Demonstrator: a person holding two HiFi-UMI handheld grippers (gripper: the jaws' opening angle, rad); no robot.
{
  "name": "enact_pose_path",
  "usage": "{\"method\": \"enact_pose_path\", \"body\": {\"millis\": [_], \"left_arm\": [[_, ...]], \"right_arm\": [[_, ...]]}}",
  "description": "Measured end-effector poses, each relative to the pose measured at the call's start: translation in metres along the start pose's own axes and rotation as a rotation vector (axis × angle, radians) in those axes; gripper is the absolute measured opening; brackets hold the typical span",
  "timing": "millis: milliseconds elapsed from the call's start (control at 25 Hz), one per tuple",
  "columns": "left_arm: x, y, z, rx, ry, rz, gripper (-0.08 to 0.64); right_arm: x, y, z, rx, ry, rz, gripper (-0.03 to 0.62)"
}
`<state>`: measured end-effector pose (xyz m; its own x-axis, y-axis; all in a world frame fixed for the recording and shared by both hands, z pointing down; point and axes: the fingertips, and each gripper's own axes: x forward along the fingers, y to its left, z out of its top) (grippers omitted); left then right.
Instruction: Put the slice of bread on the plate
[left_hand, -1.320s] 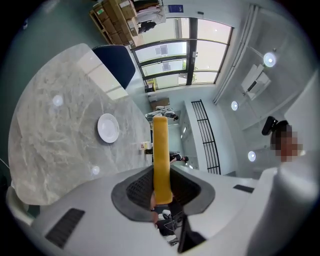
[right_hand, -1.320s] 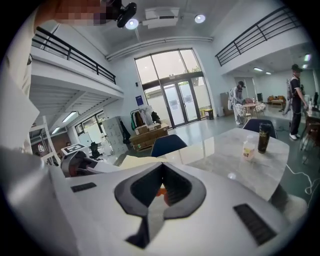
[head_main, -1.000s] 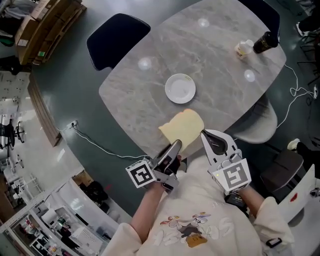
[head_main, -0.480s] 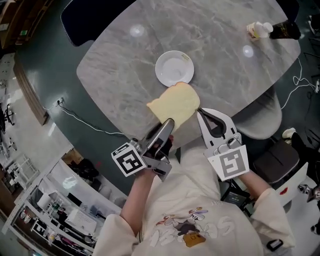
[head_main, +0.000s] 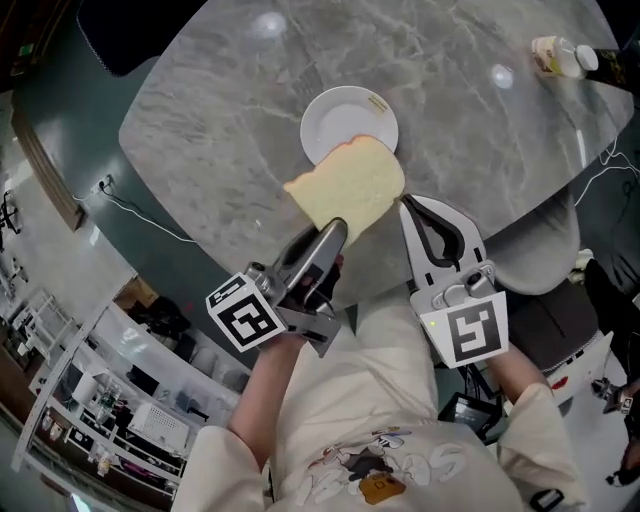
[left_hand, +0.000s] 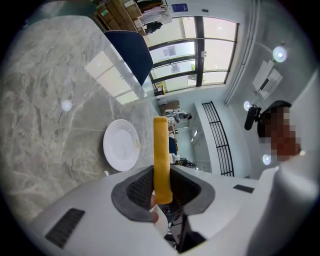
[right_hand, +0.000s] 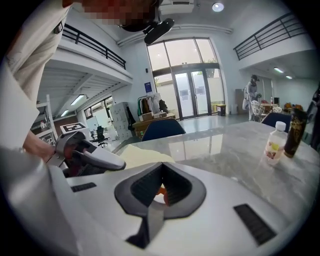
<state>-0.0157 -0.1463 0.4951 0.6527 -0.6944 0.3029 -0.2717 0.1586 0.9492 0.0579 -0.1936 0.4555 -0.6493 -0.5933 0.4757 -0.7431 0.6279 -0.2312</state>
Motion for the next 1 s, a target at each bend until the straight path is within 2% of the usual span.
{"method": "enact_pose_path", "body": {"millis": [400,640,800,1000], "left_arm": [[0.031,0.022,0.013,0.041,0.009,0.035,0.095],[0.042,0.036,0.016,0.04,0.014,0.065,0.095],[0.052,0.042,0.019,0.068,0.04,0.09,0.095],[0.057,0.049,0.022,0.019,0.046,0.095,0.097]], "right_arm": [[0.029,-0.023,-0.025,0.059,0.001,0.001,0.003],[0.041,-0.024,-0.039,0.085,0.01,0.015,0.003],[0.049,-0.027,-0.046,0.085,0.031,0.012,0.003],[0.059,-0.034,-0.05,0.072,0.038,0.006,0.003]]}}
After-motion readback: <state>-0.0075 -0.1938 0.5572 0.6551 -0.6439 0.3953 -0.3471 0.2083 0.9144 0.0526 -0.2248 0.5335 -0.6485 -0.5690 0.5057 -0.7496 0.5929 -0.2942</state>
